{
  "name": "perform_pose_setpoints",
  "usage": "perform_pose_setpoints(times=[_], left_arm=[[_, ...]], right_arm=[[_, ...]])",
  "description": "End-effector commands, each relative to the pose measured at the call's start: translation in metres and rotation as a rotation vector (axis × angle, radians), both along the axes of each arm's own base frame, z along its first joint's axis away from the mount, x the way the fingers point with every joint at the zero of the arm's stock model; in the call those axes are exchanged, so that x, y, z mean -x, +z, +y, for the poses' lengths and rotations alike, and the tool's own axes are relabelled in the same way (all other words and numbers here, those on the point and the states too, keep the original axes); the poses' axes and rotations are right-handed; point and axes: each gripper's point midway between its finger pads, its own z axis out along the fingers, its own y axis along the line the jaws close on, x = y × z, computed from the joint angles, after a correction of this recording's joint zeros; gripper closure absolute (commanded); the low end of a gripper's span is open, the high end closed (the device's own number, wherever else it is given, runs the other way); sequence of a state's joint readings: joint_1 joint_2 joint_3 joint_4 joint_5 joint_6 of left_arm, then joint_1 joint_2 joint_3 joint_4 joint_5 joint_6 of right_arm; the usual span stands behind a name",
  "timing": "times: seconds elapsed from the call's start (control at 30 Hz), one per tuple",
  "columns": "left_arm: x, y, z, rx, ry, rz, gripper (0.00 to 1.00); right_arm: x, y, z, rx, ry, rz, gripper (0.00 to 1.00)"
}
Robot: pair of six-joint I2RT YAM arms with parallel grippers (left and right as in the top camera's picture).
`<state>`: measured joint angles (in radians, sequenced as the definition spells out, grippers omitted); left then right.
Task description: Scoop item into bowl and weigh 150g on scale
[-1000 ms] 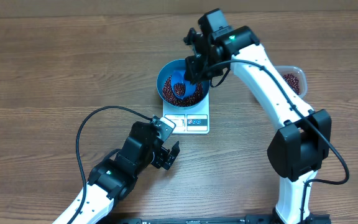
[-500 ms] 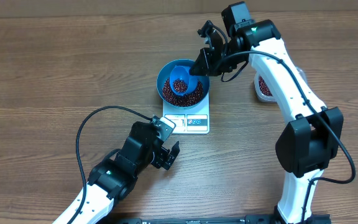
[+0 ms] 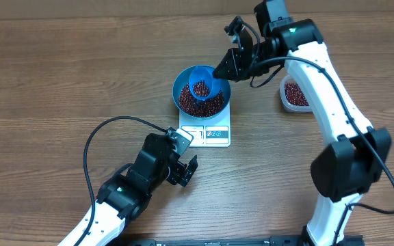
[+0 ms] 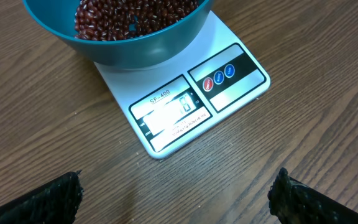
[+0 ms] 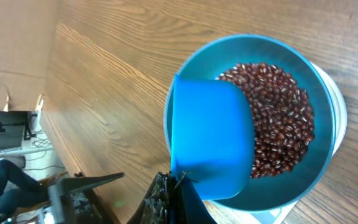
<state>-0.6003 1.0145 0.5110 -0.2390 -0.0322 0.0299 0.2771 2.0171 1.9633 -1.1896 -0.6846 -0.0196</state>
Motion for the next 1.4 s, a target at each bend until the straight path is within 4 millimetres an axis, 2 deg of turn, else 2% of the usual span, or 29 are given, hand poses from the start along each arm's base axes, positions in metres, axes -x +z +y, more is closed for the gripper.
perform_pose_setpoints(times=[0.0,0.17,0.93,1.37], left_arm=[[0.001,0.001,-0.001,0.003,-0.016,-0.007,0.01],[0.001,0.001,-0.001,0.003,-0.016,-0.007,0.00],[0.001,0.001,-0.001,0.003,-0.016,-0.007,0.00],[0.001,0.001,-0.001,0.003,-0.016,-0.007,0.00]], right_arm=[[0.011,0.053,-0.002,-0.053,0.014,-0.121,0.96],[0.012,0.064,-0.010,-0.013,-0.011,-0.173,0.96],[-0.003,0.036,-0.050,0.281,-0.132,-0.210,0.96],[0.007,0.029,-0.038,0.376,-0.081,-0.244,0.96]])
